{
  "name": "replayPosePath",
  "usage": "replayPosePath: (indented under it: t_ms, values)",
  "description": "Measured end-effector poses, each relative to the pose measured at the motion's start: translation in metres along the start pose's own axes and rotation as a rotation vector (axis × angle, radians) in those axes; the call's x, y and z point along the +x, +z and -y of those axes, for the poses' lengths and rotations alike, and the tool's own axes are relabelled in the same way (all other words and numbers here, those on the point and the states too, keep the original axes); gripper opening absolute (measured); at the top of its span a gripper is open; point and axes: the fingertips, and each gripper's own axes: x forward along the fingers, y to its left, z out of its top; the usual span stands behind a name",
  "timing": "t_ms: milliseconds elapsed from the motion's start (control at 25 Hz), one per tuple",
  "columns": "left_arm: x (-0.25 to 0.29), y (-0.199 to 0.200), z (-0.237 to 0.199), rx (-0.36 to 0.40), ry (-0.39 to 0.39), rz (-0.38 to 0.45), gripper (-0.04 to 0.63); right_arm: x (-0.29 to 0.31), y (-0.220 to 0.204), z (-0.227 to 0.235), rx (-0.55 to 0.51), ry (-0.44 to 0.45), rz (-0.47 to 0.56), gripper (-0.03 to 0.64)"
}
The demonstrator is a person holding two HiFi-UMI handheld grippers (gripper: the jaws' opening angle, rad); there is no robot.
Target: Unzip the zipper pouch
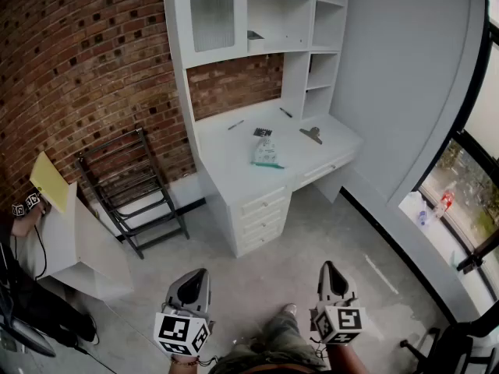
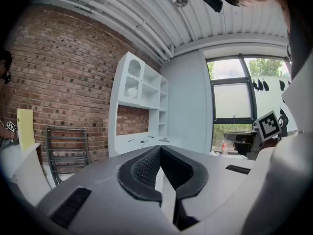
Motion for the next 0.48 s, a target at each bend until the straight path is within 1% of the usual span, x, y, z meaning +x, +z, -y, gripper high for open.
replayPosePath:
  t_ms: [160,320,480]
  values:
    - [-0.007,-0.005,0.006,0.001,-0.004,-0.016,0.003,-0.007,0.002,0.002,-0.004,-0.008,-0.009,0.002]
    - [-0.011,-0.008,0.007,-0.003,0.011,-0.022,0.003,-0.009,0.002,0.006,-0.002,-0.014,-0.011,0.002]
    - [-0.013,-0.008,0.008,0.018,0.024,-0.025,0.003,-0.013,0.002,0.009,-0.007,-0.016,-0.008,0.002]
